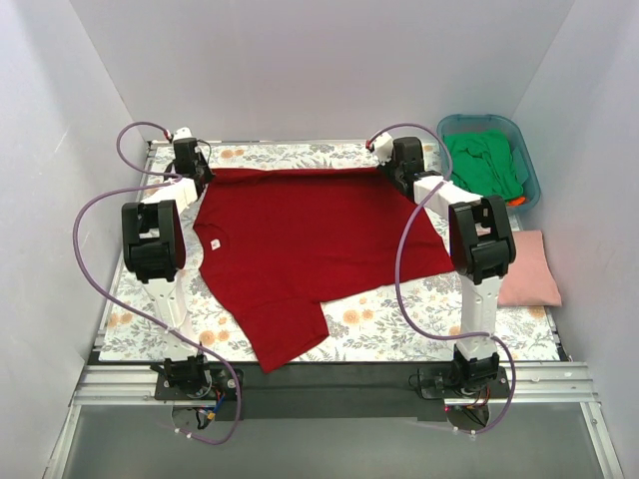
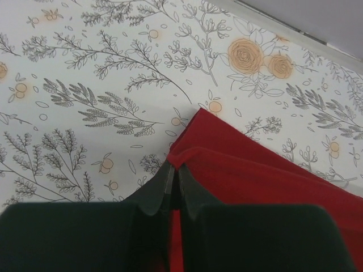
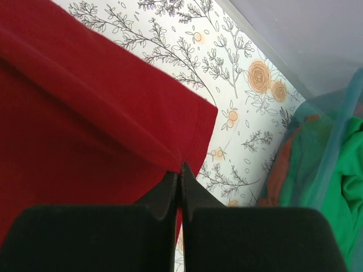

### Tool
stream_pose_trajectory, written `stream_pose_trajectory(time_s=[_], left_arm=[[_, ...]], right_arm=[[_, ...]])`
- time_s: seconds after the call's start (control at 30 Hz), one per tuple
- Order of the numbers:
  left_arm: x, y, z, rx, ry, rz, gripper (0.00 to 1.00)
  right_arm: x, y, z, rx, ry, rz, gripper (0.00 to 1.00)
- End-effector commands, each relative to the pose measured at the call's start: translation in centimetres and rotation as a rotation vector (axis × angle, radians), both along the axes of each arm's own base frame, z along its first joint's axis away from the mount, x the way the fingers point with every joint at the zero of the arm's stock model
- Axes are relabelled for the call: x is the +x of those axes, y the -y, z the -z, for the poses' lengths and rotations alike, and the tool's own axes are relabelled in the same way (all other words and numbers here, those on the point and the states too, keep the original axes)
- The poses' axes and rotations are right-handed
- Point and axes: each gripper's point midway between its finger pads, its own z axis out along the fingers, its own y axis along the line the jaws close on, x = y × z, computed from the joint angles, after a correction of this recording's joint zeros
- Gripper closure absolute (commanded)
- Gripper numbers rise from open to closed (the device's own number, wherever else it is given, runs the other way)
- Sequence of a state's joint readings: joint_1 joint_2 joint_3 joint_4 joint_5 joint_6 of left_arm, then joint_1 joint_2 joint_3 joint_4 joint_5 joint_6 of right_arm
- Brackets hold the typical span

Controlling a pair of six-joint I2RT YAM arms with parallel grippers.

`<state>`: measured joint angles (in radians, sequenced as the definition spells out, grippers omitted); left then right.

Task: Fold and stack the t-shirts
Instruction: Fold the tshirt

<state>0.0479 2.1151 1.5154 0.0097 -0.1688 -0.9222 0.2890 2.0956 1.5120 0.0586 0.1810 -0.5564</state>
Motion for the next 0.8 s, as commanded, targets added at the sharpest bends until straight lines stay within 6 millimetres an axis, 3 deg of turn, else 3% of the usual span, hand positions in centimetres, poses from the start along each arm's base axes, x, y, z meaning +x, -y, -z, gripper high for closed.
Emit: stream_pose_trajectory(time_s=[0.0, 0.2, 0.4, 0.67, 0.77], left_arm=[[1.6, 0.3, -1.3, -0.051, 0.063, 0.019, 1.0], [1.4, 0.6, -1.0, -0.09, 0.055, 0.028, 1.0], [0.6, 1.1, -3.2, -0.136, 0.073, 0.023, 1.0], [-3.3, 1.0, -4.2, -0.218, -0.02, -0.064, 1.0], [-4.3, 1.4, -5.9, -0.262, -0.005, -0.077, 1.0]], right_arm=[[2.8, 0.2, -3.4, 0.01, 0.121, 0.008, 0.99], [3.7, 0.8, -1.7, 0.013, 0.098, 0.01, 0.99], [4.2, 1.3, -2.1, 0.01, 0.111, 0.018, 0.99], [3.8, 3.3, -3.2, -0.013, 0.124, 0.059, 0.99], [3.6, 3.5, -3.5, -0.017, 0.129, 0.063, 0.99]])
